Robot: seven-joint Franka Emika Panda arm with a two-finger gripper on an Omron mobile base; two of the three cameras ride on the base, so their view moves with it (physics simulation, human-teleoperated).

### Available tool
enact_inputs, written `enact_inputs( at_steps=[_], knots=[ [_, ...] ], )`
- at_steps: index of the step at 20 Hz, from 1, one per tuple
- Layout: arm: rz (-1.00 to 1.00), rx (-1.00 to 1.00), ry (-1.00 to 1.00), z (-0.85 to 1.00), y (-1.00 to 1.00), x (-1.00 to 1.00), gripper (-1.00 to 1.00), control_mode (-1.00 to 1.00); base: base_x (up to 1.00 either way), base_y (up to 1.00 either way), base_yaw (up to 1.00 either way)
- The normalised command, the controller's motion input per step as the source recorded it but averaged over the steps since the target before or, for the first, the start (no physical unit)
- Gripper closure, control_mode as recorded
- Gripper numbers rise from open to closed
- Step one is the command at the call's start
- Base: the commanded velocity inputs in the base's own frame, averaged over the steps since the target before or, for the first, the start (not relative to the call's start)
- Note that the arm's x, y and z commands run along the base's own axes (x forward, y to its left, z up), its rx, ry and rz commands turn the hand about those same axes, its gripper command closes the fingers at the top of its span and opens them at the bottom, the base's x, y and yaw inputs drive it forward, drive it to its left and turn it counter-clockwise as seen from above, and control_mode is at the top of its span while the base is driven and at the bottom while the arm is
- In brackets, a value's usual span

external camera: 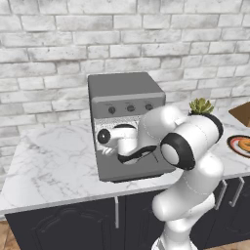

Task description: Pick up the bagel from the plate, place it on the toaster oven rack, close the door, and set the timer.

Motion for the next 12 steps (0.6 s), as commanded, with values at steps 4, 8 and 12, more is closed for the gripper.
enact_inputs(
  at_steps=[4,8,12],
  knots=[
    [0.0,0.0,0.14,-0.46,0.0,-0.66,1.0,-1.0,0.0,0.0,0.0],
    [0.0,0.0,0.12,-0.48,0.02,-0.71,1.0,-1.0,0.0,0.0,0.0],
    [0.0,0.0,0.12,-0.5,0.0,-0.76,1.0,-1.0,0.0,0.0,0.0]
  ],
)
